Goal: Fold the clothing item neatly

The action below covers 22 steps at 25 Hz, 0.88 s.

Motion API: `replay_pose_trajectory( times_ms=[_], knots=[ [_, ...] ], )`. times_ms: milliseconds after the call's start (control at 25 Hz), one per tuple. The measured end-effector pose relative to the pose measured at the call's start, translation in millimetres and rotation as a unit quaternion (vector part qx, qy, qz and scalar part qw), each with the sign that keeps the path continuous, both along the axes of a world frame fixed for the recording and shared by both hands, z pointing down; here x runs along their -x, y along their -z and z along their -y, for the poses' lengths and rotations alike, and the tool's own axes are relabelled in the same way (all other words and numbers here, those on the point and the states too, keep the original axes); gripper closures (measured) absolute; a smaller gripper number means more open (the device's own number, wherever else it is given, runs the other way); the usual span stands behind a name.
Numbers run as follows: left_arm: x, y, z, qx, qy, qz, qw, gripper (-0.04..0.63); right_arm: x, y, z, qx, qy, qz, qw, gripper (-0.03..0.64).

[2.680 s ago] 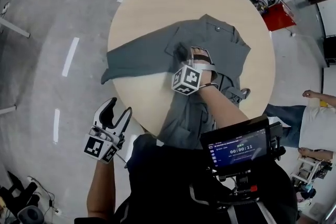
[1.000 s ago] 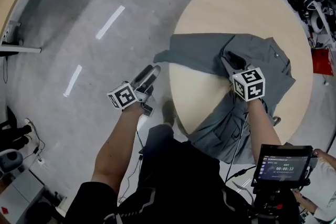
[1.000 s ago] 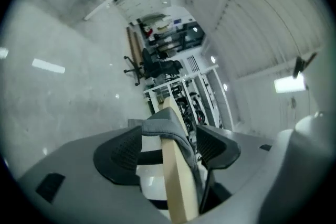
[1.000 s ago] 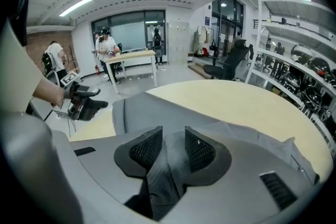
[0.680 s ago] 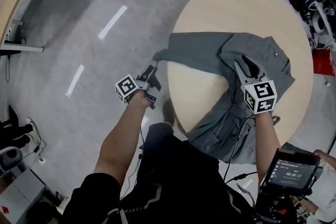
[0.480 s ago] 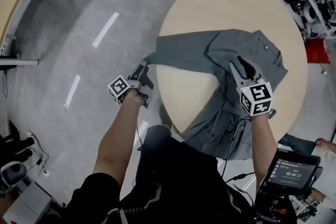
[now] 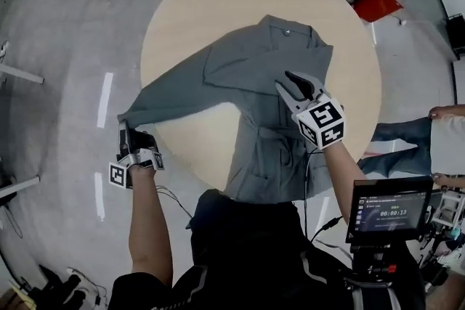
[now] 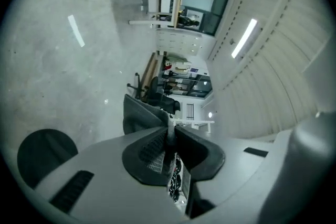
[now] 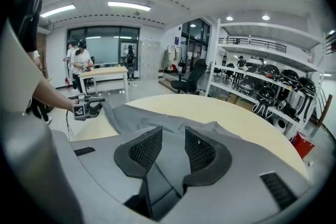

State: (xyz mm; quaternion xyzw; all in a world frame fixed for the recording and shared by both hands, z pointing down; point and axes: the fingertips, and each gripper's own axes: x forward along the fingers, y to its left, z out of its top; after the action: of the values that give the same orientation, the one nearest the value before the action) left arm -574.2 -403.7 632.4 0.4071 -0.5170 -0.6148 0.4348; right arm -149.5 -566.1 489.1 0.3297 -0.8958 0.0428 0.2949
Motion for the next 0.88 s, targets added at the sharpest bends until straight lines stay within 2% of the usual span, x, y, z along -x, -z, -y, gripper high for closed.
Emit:
replay_pose_trajectory(
  times_ms=[80,200,280,360,440,520,600,680,720,800,880],
  knots=[
    [3,34,-1,-0.031,0.021,0.057,0.9977,0.557,-21,5,-1,0.002,-0.024,0.016,1.000,0.499],
    [-2,91,12,-0.085,0.034,0.154,0.9839,0.557,-58,10,-7,-0.002,-0.061,0.039,0.997,0.499],
    [-22,131,36,-0.128,0.009,0.215,0.9680,0.557,-84,6,-13,-0.008,-0.078,0.040,0.996,0.499],
    [-74,185,74,-0.177,-0.045,0.290,0.9395,0.557,-126,0,-23,-0.009,-0.101,0.039,0.994,0.499],
    [-165,233,130,-0.207,-0.134,0.358,0.9006,0.557,-196,1,-32,-0.007,-0.144,0.047,0.988,0.499],
    [-274,254,189,-0.206,-0.238,0.416,0.8532,0.557,-277,5,-38,-0.005,-0.189,0.053,0.980,0.499],
    [-384,239,233,-0.181,-0.341,0.463,0.7976,0.557,-346,4,-47,-0.004,-0.222,0.055,0.973,0.499],
    [-479,206,251,-0.163,-0.435,0.490,0.7382,0.557,-399,-4,-62,0.000,-0.250,0.055,0.967,0.499],
    [-514,189,252,-0.156,-0.469,0.498,0.7126,0.557,-418,-9,-68,0.003,-0.261,0.056,0.964,0.499],
    [-568,152,251,-0.136,-0.522,0.509,0.6705,0.557,-449,-19,-81,0.011,-0.279,0.059,0.958,0.499],
    [-610,104,247,-0.092,-0.570,0.525,0.6260,0.557,-475,-30,-96,0.020,-0.299,0.065,0.952,0.499]
  ],
)
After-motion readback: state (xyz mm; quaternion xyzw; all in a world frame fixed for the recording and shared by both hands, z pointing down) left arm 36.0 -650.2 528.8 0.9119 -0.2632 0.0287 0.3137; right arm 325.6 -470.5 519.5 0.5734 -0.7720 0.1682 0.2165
